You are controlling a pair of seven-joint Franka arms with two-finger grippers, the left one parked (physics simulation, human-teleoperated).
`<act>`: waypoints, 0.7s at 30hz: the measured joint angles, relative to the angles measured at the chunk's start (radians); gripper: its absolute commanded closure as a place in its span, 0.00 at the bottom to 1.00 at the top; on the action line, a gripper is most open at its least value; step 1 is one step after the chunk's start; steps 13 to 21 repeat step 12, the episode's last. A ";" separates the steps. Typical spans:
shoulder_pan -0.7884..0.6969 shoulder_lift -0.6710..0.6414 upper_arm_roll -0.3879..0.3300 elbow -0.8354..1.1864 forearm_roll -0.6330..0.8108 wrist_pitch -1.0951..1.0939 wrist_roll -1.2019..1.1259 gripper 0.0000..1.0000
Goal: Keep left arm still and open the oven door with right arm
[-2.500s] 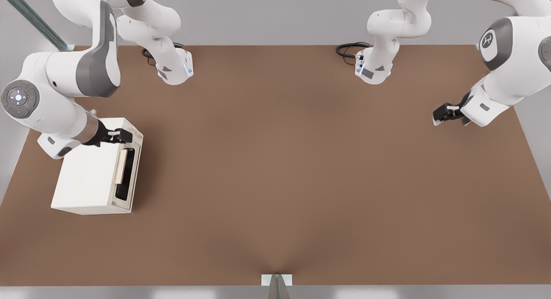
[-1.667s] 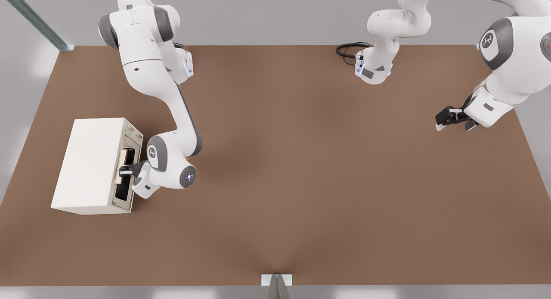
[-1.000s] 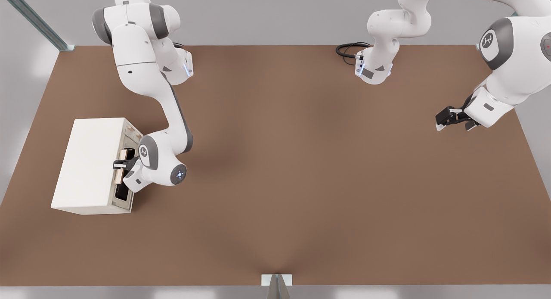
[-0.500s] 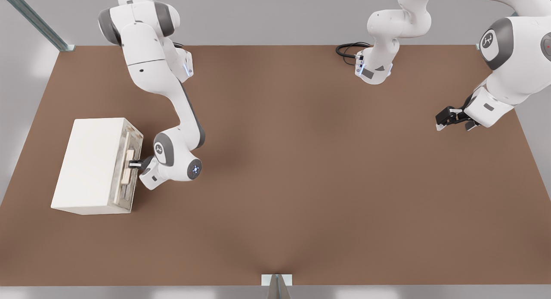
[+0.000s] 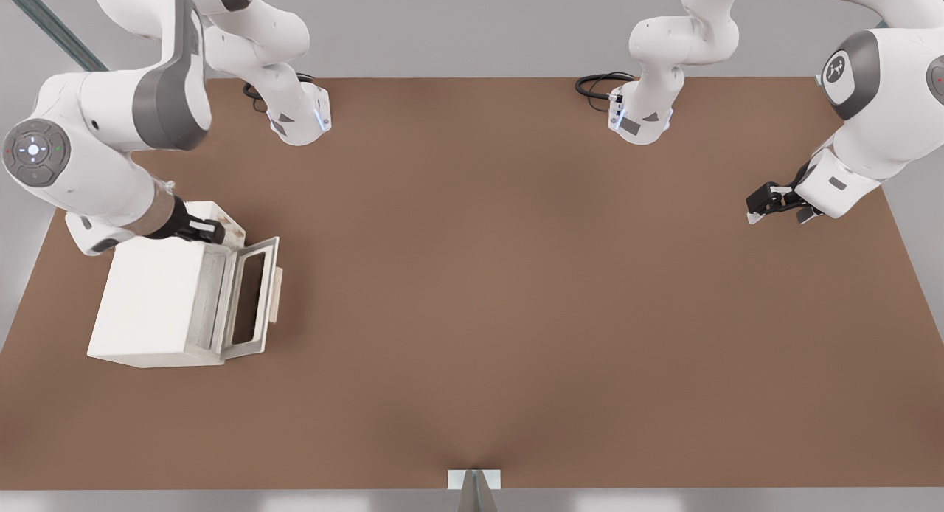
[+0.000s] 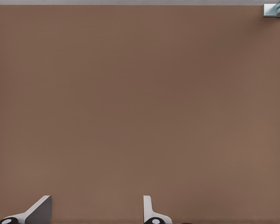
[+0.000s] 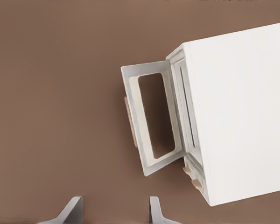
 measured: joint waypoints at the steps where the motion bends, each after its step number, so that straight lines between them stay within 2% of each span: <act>1: -0.009 -0.001 0.000 0.008 0.003 -0.006 -0.020 0.00; 12: -0.019 -0.004 -0.006 0.017 0.025 -0.031 -0.195 0.00; 21: -0.019 -0.004 -0.006 0.017 0.025 -0.031 -0.195 0.00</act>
